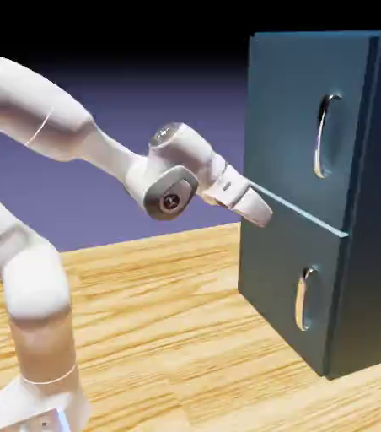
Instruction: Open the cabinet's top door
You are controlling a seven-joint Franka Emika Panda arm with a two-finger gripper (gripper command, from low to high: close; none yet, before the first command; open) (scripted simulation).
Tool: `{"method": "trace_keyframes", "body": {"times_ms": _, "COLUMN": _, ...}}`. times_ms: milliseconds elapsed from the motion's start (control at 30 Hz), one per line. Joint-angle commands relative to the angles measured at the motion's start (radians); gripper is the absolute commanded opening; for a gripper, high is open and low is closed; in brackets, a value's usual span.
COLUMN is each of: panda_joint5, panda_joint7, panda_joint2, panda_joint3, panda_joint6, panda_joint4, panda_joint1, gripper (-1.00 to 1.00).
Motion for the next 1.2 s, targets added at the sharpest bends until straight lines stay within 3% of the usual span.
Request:
{"method": "trace_keyframes", "body": {"times_ms": 0, "panda_joint5": -0.044, "panda_joint7": 0.034, "panda_joint2": -0.004, "panda_joint3": -0.015, "panda_joint6": -0.001, "panda_joint4": 0.008, "panda_joint1": 0.013, "gripper": 0.00}}
{"method": "trace_keyframes", "body": {"times_ms": 1167, "panda_joint5": -1.566, "panda_joint7": 1.230, "panda_joint2": -0.161, "panda_joint3": -0.522, "panda_joint6": -0.046, "panda_joint4": 0.297, "panda_joint1": 0.480, "gripper": 0.00}}
